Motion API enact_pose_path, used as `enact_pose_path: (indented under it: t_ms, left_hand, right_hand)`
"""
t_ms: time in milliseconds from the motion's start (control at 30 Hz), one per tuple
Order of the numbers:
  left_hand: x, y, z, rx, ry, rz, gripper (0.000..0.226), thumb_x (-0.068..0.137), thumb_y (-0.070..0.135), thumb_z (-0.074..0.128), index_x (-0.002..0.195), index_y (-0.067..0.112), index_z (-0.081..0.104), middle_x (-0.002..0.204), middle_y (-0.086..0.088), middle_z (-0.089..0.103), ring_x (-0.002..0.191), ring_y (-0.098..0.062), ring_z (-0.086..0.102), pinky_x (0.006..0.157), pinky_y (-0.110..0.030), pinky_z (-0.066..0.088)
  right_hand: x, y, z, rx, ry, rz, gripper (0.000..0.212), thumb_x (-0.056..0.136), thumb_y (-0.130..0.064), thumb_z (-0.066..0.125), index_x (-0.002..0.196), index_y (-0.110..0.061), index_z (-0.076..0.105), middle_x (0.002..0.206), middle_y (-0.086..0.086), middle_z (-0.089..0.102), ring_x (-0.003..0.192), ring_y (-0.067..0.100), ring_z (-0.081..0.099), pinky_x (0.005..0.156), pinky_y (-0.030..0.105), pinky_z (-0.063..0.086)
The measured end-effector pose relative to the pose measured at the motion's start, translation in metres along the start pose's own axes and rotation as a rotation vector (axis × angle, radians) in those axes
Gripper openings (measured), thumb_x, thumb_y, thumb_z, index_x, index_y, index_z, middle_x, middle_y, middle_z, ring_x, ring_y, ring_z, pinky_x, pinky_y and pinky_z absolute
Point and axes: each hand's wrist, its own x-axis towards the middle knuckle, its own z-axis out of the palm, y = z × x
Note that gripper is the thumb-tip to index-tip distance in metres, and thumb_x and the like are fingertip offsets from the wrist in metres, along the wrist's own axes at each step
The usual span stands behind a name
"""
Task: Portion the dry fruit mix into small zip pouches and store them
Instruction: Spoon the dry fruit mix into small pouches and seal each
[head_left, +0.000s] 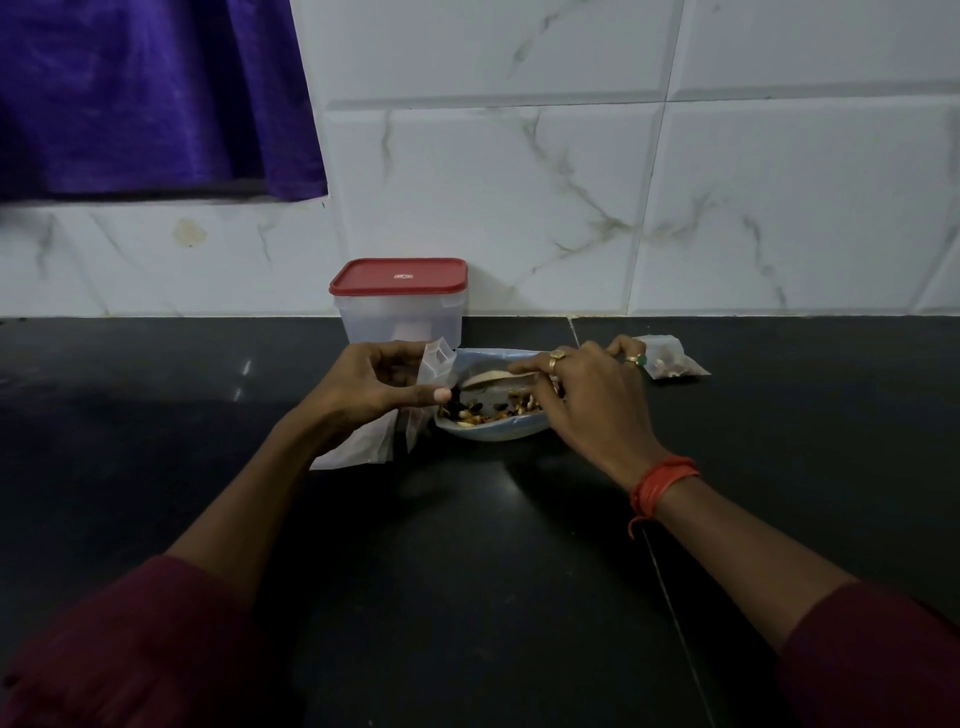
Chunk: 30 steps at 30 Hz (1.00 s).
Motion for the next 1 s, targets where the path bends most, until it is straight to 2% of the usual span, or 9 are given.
enact_pose_path:
  t_ms: [133, 267, 367, 533, 667, 733, 900, 1000]
  left_hand:
    - [0.000, -0.001, -0.002, -0.010, -0.009, -0.010, 0.070, 0.059, 0.031, 0.086, 0.124, 0.017, 0.066, 0.112, 0.003, 0.075, 0.104, -0.013, 0.071, 0.087, -0.029, 0.060]
    - [-0.001, 0.000, 0.000, -0.019, -0.002, -0.004, 0.058, 0.064, 0.025, 0.084, 0.120, 0.020, 0.067, 0.109, 0.004, 0.076, 0.102, -0.011, 0.072, 0.081, -0.024, 0.060]
    - [-0.001, 0.002, 0.003, 0.006, 0.015, 0.008, 0.054, 0.070, 0.021, 0.083, 0.122, 0.018, 0.068, 0.110, 0.004, 0.076, 0.100, -0.010, 0.072, 0.075, -0.021, 0.059]
    - [0.000, 0.002, 0.007, 0.013, 0.086, 0.035, 0.055, 0.068, 0.027, 0.084, 0.121, 0.021, 0.069, 0.108, 0.007, 0.076, 0.099, -0.005, 0.071, 0.080, -0.022, 0.058]
    - [0.001, 0.000, 0.007, 0.003, 0.077, 0.008, 0.053, 0.072, 0.024, 0.084, 0.122, 0.019, 0.069, 0.109, 0.005, 0.076, 0.100, -0.007, 0.071, 0.084, -0.027, 0.059]
    - [0.002, 0.000, 0.007, 0.011, 0.076, 0.003, 0.049, 0.074, 0.021, 0.084, 0.121, 0.019, 0.069, 0.108, 0.005, 0.076, 0.098, -0.006, 0.072, 0.083, -0.025, 0.059]
    - [0.002, 0.001, 0.009, 0.002, 0.086, 0.010, 0.046, 0.075, 0.020, 0.083, 0.119, 0.020, 0.068, 0.108, 0.007, 0.074, 0.094, 0.000, 0.070, 0.072, -0.014, 0.056]
    - [0.000, 0.003, 0.010, -0.027, 0.095, 0.021, 0.047, 0.070, 0.025, 0.082, 0.116, 0.022, 0.069, 0.104, 0.009, 0.075, 0.094, -0.001, 0.071, 0.071, -0.015, 0.056]
  right_hand:
    - [-0.001, -0.002, 0.003, 0.034, -0.077, -0.114, 0.029, 0.094, -0.022, 0.061, 0.115, -0.039, 0.072, 0.090, -0.008, 0.073, 0.085, 0.016, 0.059, 0.083, 0.038, 0.024]
    - [0.001, 0.007, 0.000, 0.024, -0.037, -0.173, 0.026, 0.091, -0.028, 0.056, 0.106, -0.038, 0.075, 0.085, -0.012, 0.072, 0.078, 0.014, 0.058, 0.082, 0.036, 0.023]
    - [0.001, 0.008, 0.000, 0.022, 0.015, -0.207, 0.026, 0.090, -0.026, 0.059, 0.108, -0.038, 0.074, 0.091, -0.013, 0.073, 0.077, 0.013, 0.058, 0.081, 0.032, 0.019]
    - [0.002, 0.011, -0.001, -0.110, -0.005, -0.415, 0.031, 0.090, -0.031, 0.049, 0.108, -0.039, 0.073, 0.096, -0.013, 0.074, 0.080, 0.016, 0.062, 0.086, 0.040, 0.027]
    - [0.002, 0.012, -0.003, -0.070, 0.089, -0.256, 0.023, 0.089, -0.033, 0.057, 0.103, -0.036, 0.076, 0.088, -0.012, 0.073, 0.076, 0.014, 0.061, 0.088, 0.039, 0.027]
    - [0.003, 0.009, -0.002, -0.062, 0.082, -0.191, 0.025, 0.089, -0.030, 0.059, 0.107, -0.035, 0.075, 0.088, -0.011, 0.074, 0.075, 0.015, 0.062, 0.087, 0.038, 0.026]
    - [0.001, 0.000, 0.007, -0.069, -0.093, -0.177, 0.034, 0.092, -0.019, 0.063, 0.120, -0.037, 0.070, 0.093, -0.006, 0.075, 0.085, 0.020, 0.064, 0.084, 0.040, 0.025]
    - [0.001, 0.001, 0.007, -0.025, -0.202, -0.149, 0.037, 0.098, -0.023, 0.056, 0.128, -0.042, 0.064, 0.102, -0.007, 0.072, 0.099, 0.016, 0.059, 0.088, 0.037, 0.022]
